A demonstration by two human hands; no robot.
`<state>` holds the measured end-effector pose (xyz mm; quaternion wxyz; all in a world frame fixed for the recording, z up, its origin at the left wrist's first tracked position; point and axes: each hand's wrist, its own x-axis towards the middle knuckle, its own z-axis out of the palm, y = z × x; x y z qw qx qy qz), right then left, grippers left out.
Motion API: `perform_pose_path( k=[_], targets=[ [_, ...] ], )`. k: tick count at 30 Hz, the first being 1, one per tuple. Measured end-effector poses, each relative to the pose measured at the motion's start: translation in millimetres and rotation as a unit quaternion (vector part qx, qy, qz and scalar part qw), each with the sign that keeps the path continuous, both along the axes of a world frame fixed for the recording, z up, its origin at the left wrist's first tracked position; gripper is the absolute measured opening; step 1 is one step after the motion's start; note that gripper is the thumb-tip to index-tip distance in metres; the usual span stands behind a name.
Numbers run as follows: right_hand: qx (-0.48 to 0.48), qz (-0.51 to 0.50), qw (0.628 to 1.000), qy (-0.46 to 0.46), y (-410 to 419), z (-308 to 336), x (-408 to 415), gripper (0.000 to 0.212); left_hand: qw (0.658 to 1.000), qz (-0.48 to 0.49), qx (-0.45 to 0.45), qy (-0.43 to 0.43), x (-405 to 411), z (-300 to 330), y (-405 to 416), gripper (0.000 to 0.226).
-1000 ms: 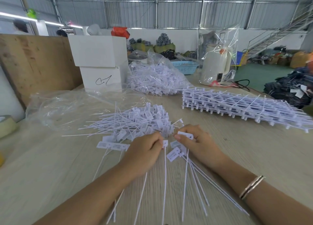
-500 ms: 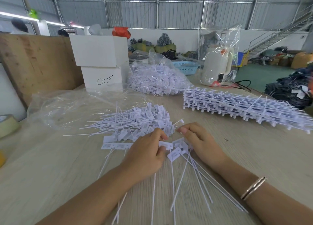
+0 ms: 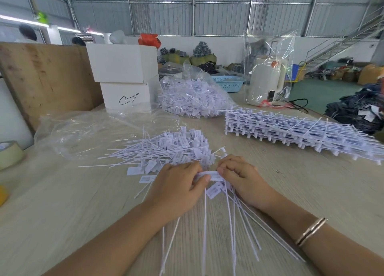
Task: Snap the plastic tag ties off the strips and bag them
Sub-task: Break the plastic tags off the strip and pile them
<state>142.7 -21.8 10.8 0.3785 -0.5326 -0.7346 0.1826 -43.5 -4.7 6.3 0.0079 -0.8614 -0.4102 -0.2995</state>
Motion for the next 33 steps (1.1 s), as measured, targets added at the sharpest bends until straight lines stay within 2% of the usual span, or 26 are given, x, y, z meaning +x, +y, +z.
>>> perform_pose_path(
  k=[5, 8, 11, 14, 19, 23, 27, 31, 33],
  targets=[
    [-0.020, 0.030, 0.999, 0.033, -1.0, 0.8, 0.0, 0.038, 0.995, -0.023, -0.058, -0.072, 1.9, -0.9, 1.0, 0.036],
    [-0.054, 0.072, 0.995, 0.032, -4.3, 5.1, -2.7, 0.021, 0.984, -0.037, -0.127, -0.118, 4.7, -4.7, 1.1, 0.027],
    [-0.030, 0.114, 0.993, 0.009, -3.4, 4.0, -1.7, 0.020, 0.970, -0.039, -0.184, -0.155, 5.7, -6.3, 1.8, 0.030],
    [0.013, 0.128, 0.992, -0.014, -3.9, 4.3, -1.7, 0.010, 0.966, -0.038, -0.208, -0.151, 5.6, -6.1, 3.8, 0.034],
    [0.025, 0.129, 0.991, 0.016, -3.6, 3.7, -2.2, 0.014, 0.964, -0.039, -0.214, -0.152, 8.5, -4.9, 4.3, 0.035],
    [0.074, 0.080, 0.993, -0.047, -5.7, 1.7, -3.0, 0.026, 0.964, -0.038, -0.214, -0.156, 9.3, -3.4, 4.1, 0.035],
    [0.120, 0.041, 0.986, -0.106, -10.0, 1.3, -6.4, 0.013, 0.962, -0.039, -0.215, -0.163, 9.3, -2.3, 3.3, 0.036],
    [0.208, 0.015, 0.958, -0.198, -11.4, 0.3, -6.6, 0.015, 0.954, -0.018, -0.223, -0.198, 8.5, -1.4, 6.4, 0.038],
    [0.217, 0.016, 0.951, -0.218, -12.5, 0.3, -7.5, 0.021, 0.949, 0.002, -0.223, -0.223, 5.2, -0.5, 11.0, 0.041]
  ],
)
